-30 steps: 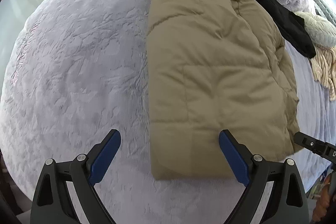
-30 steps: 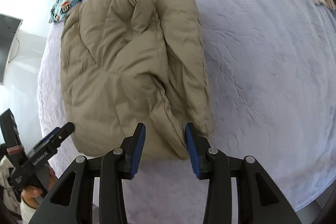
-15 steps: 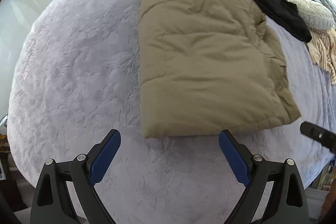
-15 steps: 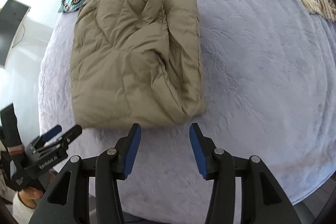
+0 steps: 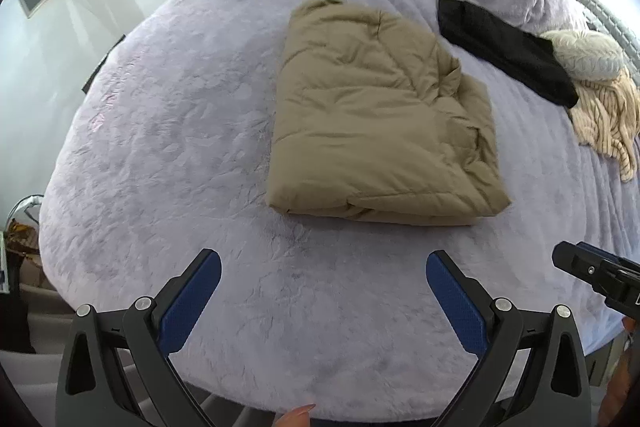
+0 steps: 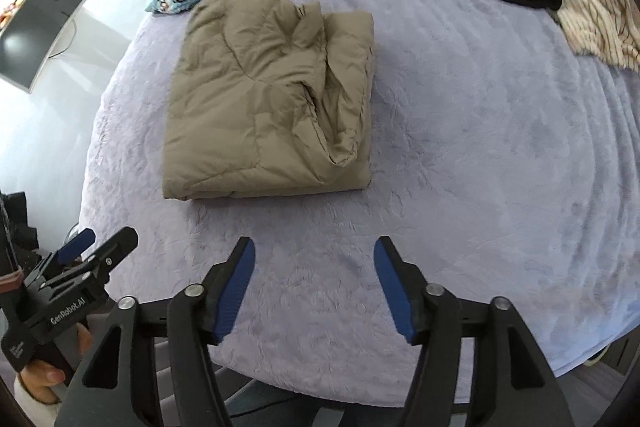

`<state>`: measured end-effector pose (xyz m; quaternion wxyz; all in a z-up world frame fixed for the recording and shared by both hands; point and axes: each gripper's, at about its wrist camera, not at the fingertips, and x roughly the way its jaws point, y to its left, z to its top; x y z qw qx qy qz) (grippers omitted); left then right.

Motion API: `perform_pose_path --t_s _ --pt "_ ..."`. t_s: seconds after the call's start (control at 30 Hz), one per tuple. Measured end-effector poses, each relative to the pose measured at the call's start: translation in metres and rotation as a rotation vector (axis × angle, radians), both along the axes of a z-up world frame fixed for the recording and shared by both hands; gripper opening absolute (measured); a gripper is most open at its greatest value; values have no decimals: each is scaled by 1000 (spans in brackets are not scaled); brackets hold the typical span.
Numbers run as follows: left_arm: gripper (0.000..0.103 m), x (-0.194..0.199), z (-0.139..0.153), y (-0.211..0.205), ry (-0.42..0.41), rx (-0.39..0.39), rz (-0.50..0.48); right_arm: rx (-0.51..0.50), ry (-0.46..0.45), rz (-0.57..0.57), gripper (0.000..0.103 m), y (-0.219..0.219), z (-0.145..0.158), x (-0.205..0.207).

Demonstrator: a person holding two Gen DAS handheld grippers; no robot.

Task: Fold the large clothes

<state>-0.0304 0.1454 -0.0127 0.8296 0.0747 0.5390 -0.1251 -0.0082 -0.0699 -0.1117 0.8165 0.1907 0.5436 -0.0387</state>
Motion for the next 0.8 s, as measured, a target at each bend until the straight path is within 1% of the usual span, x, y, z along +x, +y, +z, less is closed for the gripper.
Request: perform_pose_path --t_s 0.03,0.13,0.2,0.33,0.4,0.53,0.63,0.67,0.7,0.8 --pt "103 -4 4 2 -14 -1 3 -14 -13 4 80 3 5 -2" --pt "103 -12 25 6 -65 -4 16 -69 -59 8 82 9 23 -8" --pt "103 -13 34 9 -80 -12 15 -100 -77 10 88 14 34 -10" --pt "103 -2 52 18 -120 -15 2 -145 -142 7 89 25 57 -12" --pt "103 4 58 24 -126 -20 -11 -156 -169 -9 89 32 65 -10" --pt "103 18 67 38 -139 -22 -31 -172 -190 -58 89 43 73 -5" --pt "103 27 72 44 -147 -26 -39 -208 -209 -95 90 52 81 1" --pt "103 30 73 45 -152 -26 -44 -211 -214 -106 93 54 83 3" --pt "103 32 74 45 -157 -24 -48 -213 -215 -115 102 55 85 4" --pt "103 35 77 47 -167 -19 -54 -213 -217 -130 103 59 88 6"
